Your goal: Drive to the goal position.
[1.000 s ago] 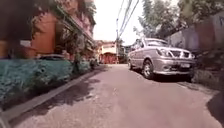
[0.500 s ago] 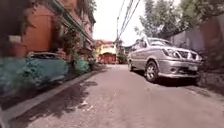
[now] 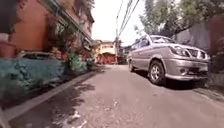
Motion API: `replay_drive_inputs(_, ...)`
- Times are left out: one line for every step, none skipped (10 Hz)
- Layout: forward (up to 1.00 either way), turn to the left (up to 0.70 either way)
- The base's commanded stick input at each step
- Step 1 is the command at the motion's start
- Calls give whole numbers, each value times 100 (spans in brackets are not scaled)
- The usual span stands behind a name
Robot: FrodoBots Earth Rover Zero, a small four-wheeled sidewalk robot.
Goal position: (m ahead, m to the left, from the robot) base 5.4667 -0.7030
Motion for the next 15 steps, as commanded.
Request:
replay_drive_inputs(70, 2)
replay_drive_inputs(70, 2)
replay_drive_inputs(70, 2)
replay_drive_inputs(70, 2)
replay_drive_inputs(70, 2)
replay_drive_inputs(70, 2)
replay_drive_inputs(70, 2)
replay_drive_inputs(70, 2)
replay_drive_inputs(70, 2)
replay_drive_inputs(70, 2)
replay_drive_inputs(70, 2)
replay_drive_inputs(70, 2)
replay_drive_inputs(70, 2)
replay_drive_inputs(70, 2)
replay_drive_inputs(70, 2)
